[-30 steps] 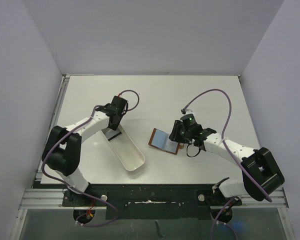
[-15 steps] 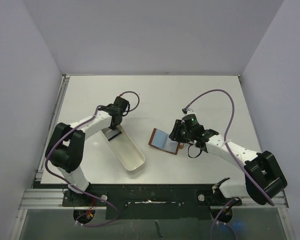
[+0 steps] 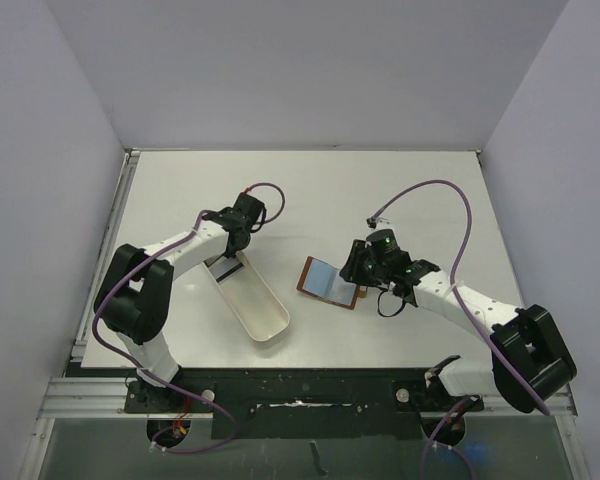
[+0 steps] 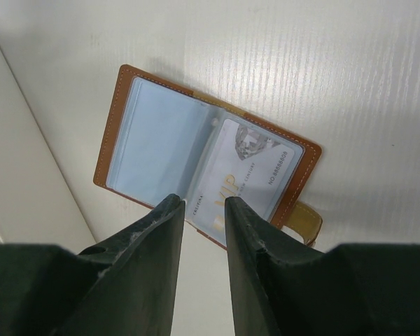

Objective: Put the credit cards into the card holder
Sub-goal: Pick up the credit card from the storage box.

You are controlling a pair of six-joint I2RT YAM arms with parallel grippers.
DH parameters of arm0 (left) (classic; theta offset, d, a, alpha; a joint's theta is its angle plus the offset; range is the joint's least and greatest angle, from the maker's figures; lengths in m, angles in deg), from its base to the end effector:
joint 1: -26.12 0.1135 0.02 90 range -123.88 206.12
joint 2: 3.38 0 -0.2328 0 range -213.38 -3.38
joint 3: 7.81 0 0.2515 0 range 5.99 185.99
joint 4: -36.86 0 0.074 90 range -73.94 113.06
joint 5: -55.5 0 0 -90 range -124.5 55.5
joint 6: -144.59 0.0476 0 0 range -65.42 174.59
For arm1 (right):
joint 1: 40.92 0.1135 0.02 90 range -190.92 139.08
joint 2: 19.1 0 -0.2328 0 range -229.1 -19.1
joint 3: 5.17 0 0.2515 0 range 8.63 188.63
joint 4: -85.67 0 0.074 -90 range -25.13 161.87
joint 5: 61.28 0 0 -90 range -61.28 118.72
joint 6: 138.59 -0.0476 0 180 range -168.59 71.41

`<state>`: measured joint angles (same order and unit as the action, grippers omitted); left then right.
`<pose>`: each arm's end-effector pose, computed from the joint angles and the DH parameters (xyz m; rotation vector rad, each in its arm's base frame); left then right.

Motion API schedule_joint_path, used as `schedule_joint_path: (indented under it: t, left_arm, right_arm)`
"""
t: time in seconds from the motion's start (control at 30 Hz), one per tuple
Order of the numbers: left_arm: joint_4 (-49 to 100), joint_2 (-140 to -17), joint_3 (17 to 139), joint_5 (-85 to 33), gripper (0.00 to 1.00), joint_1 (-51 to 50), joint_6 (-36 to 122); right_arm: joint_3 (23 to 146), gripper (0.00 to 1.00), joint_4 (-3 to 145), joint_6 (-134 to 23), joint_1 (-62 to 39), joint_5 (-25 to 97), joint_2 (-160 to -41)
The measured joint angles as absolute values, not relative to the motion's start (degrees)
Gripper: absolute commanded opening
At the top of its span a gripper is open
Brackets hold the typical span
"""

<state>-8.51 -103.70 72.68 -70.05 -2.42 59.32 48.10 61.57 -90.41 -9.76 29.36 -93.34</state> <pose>0.3168 -0.1408 0.1549 0.5506 2.4626 0.6754 0.2372 0.1440 0.1615 0.2218 2.4379 0.6129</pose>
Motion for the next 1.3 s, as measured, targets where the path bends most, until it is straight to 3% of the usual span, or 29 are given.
schedule_joint_path:
  t: [0.23, 0.77, 1.1, 1.3]
  left_arm:
    - [-10.21, -103.70, 73.38, -69.88, 0.00, -2.92, 59.19]
    - [-19.20, -100.55, 76.66, -59.84, 0.00, -3.95, 52.50]
    - [-21.69, -91.06, 76.86, -51.78, 0.00, -3.90, 46.47]
    - [-15.24, -81.56, 74.17, -42.29, 0.00, -3.90, 43.34]
  right_arm:
    - [48.10, 0.31, 61.54, -90.41, -9.76, 29.26, -92.57]
    - [48.10, 0.34, 60.76, -89.01, -9.76, 29.41, -87.22]
    - [45.76, 0.33, 64.91, -88.46, -9.76, 32.29, -80.12]
    - [45.15, 0.36, 69.37, -88.44, -9.76, 35.29, -74.52]
